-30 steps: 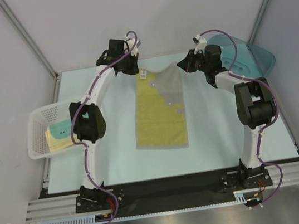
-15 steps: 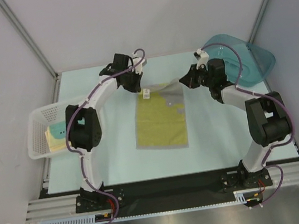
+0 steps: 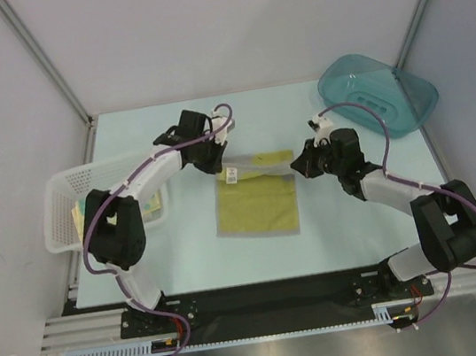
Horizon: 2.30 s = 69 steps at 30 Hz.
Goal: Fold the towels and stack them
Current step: Fold the towel
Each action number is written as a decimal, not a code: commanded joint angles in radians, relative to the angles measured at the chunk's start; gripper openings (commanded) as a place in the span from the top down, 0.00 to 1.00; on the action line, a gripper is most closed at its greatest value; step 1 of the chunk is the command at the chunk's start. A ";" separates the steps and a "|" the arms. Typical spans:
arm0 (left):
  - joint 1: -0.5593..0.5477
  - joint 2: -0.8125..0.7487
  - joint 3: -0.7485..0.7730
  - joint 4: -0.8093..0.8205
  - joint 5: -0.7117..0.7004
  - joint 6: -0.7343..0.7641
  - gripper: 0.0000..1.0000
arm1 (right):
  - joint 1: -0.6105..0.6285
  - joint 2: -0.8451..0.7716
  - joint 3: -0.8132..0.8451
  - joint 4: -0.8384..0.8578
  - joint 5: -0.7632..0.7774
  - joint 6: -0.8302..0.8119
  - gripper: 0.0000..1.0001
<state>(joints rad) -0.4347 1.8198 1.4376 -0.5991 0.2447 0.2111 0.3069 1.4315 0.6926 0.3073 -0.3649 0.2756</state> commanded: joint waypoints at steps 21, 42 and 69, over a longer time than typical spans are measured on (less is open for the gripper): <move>-0.153 -0.227 -0.338 0.004 -0.103 -0.131 0.94 | 0.221 -0.299 -0.200 -0.279 0.313 0.112 0.91; -0.121 -0.241 -0.440 0.126 -0.148 -0.545 0.42 | 0.189 -0.069 -0.053 -0.392 0.259 0.335 0.66; -0.091 -0.338 -0.582 0.266 -0.067 -0.717 0.50 | 0.058 -0.106 -0.169 -0.252 0.041 0.297 0.63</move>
<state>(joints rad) -0.5316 1.4914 0.8776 -0.3885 0.1360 -0.4633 0.3489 1.3125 0.5381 0.0010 -0.3386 0.5343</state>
